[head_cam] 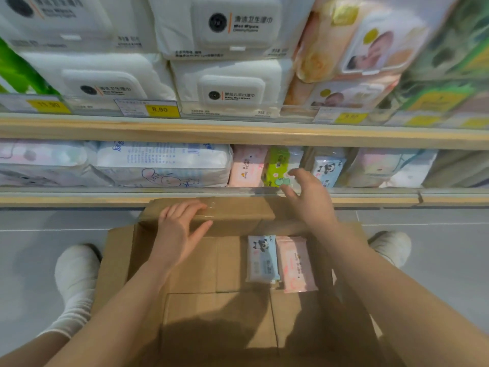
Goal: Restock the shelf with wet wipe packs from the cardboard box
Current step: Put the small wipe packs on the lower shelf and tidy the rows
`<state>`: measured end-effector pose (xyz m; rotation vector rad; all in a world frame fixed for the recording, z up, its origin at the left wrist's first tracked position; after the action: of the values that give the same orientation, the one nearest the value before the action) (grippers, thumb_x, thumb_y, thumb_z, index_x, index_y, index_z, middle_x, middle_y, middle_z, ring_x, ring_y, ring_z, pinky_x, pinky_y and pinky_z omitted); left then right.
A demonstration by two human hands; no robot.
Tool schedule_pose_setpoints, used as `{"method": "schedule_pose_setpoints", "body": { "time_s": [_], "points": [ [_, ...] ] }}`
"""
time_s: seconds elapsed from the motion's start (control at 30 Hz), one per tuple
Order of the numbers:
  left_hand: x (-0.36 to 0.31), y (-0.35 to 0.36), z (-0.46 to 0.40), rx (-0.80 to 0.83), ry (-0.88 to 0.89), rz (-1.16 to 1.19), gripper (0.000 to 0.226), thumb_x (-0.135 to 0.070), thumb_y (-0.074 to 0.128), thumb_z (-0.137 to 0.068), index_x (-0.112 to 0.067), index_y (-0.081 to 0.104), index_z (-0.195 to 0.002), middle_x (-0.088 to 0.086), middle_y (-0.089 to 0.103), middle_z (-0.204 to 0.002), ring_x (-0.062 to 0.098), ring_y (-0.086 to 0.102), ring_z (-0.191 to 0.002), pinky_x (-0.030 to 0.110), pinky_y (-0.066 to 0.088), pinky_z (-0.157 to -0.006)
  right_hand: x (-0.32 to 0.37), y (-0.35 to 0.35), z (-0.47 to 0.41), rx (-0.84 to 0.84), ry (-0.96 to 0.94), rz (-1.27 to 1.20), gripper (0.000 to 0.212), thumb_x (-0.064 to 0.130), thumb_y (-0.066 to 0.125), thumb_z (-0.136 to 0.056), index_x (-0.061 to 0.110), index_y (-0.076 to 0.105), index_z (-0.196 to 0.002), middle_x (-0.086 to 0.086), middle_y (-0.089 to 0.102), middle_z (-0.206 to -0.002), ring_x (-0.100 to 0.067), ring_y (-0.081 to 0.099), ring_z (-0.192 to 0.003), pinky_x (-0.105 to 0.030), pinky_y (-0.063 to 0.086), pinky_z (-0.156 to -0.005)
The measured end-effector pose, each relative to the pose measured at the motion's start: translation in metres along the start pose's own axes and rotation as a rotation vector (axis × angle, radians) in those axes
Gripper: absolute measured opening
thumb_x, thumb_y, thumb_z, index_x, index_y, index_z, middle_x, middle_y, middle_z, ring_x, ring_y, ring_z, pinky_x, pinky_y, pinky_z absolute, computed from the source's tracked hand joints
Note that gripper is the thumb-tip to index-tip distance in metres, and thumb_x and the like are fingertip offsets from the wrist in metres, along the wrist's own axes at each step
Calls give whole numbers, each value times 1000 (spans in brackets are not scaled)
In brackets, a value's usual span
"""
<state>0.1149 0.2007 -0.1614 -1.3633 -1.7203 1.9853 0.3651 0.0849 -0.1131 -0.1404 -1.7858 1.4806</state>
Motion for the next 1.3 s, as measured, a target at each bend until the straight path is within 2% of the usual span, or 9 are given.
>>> {"method": "schedule_pose_setpoints", "body": {
  "time_s": [0.2, 0.37, 0.5, 0.67, 0.8, 0.9, 1.0, 1.1, 1.3],
  "points": [
    [-81, 10, 17, -42, 136, 126, 37, -38, 49, -88, -13, 63, -111, -1, 59, -116, 13, 51, -110, 17, 27, -99, -86, -38, 84, 71, 95, 181, 53, 32, 61, -89, 22, 43, -138, -4, 36, -148, -24, 31, -135, -38, 29, -110],
    [-117, 114, 44, 297, -11, 256, 36, -40, 50, -85, -20, 57, -115, -8, 53, -118, 9, 49, -109, 27, 40, -89, -118, -9, 119, 225, 129, 39, 69, 17, 48, -95, 27, 7, -149, 1, 12, -158, -19, 15, -144, -29, 14, -115],
    [-123, 178, 51, 396, -208, 332, 32, -16, 64, -86, -12, 56, -117, 1, 53, -116, 19, 57, -104, 27, 43, -86, -121, -6, 119, 149, 151, -65, 63, 8, 41, -94, 21, 15, -150, 0, 16, -157, -17, 16, -144, -28, 12, -118],
    [-119, 238, 52, 471, -435, 322, 51, -23, 67, -83, -9, 45, -127, 10, 58, -119, 28, 61, -101, 38, 50, -84, -129, -6, 117, 92, 127, -78, 59, 14, 40, -97, 27, 17, -150, 5, 19, -157, -10, 18, -142, -12, 6, -107],
    [-122, 259, 44, 373, -548, 330, 63, -14, 76, -74, -5, 41, -126, 16, 55, -119, 34, 55, -109, 42, 47, -90, -135, -1, 116, 87, 120, -103, 60, 14, 41, -96, 27, 17, -149, 5, 22, -156, -9, 19, -142, -10, 7, -107],
    [-115, 266, 44, 356, -695, 417, 51, -7, 76, -74, -3, 46, -115, 16, 62, -107, 33, 60, -101, 37, 47, -82, -138, 0, 117, 86, 123, -96, 61, 15, 41, -96, 28, 16, -150, 6, 21, -156, -8, 19, -142, -9, 6, -107],
    [-121, 266, 41, 442, -622, 380, 22, -14, 74, -78, -5, 57, -89, 12, 64, -86, 29, 62, -84, 35, 49, -72, -133, 0, 118, 94, 111, -84, 62, 13, 41, -95, 26, 16, -150, 4, 20, -156, -10, 18, -142, -9, 5, -107],
    [-121, 246, 37, 380, -563, 422, 31, -12, 74, -75, -11, 47, -61, 5, 50, -61, 25, 50, -63, 33, 35, -58, -128, -6, 118, 100, 103, -55, 63, 12, 44, -94, 21, 17, -150, 0, 21, -156, -14, 19, -143, -7, 1, -107],
    [-50, 189, 56, 255, -753, 634, 21, -7, 75, -75, -8, 58, -87, 15, 67, -88, 27, 61, -74, 37, 45, -66, -76, -22, 118, -33, -19, -97, 54, 8, 54, -89, 16, 39, -140, -2, 44, -137, -12, 40, -124, -13, 26, -104]
  ]
}}
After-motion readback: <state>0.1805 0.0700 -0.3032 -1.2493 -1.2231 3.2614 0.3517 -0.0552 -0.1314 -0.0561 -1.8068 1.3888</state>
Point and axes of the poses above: each hand's wrist, its own z-axis away from the middle knuckle, its own y-axis out of the palm, x = y × z, the point moved 10 cm from there along -z, towards the middle knuckle
